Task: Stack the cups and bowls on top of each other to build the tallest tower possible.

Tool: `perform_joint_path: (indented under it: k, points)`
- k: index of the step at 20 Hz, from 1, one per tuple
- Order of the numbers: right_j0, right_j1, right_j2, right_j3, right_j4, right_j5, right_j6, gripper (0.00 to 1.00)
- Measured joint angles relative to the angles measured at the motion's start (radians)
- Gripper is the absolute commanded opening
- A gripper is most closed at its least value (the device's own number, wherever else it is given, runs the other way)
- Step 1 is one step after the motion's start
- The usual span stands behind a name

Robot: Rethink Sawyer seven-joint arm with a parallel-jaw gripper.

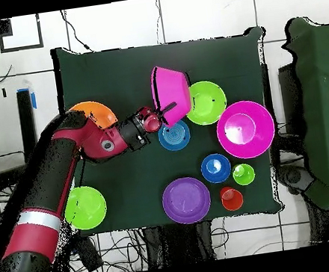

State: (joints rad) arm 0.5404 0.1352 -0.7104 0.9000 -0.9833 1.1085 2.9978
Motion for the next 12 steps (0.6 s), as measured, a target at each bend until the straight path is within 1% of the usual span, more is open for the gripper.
perform_joint_path:
  k: [12]
  points:
    - [0.026, 0.043, -0.036, -0.017, 0.055, 0.003, 0.013, 0.0]
